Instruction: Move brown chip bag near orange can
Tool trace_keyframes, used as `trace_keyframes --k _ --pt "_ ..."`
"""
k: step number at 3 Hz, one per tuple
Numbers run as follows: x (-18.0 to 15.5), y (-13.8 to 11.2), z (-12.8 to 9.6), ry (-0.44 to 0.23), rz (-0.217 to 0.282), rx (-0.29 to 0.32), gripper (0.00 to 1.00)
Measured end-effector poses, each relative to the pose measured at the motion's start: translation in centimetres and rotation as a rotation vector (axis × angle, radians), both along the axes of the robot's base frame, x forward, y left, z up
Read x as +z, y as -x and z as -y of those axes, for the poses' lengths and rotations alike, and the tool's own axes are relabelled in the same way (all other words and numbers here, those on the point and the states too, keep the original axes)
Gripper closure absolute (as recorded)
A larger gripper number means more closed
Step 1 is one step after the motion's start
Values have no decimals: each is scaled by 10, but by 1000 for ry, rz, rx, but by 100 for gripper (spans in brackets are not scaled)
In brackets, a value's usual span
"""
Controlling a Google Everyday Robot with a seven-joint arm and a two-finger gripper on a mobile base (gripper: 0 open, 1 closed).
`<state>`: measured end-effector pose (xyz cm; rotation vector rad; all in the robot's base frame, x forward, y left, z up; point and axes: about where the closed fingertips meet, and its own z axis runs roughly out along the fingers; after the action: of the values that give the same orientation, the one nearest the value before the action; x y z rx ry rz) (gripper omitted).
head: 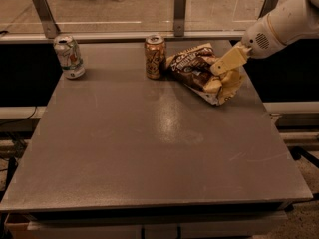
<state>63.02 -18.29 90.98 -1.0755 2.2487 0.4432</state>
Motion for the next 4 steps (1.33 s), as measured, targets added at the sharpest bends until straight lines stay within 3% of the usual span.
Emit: trace_keyframes --k 1,2,3,4 --pt "-1 8 -6 0 -10 31 0" --pt "11 23 1 16 14 76 0" --pt "42 49 27 28 102 152 0" --pt "77 77 73 73 226 230 0"
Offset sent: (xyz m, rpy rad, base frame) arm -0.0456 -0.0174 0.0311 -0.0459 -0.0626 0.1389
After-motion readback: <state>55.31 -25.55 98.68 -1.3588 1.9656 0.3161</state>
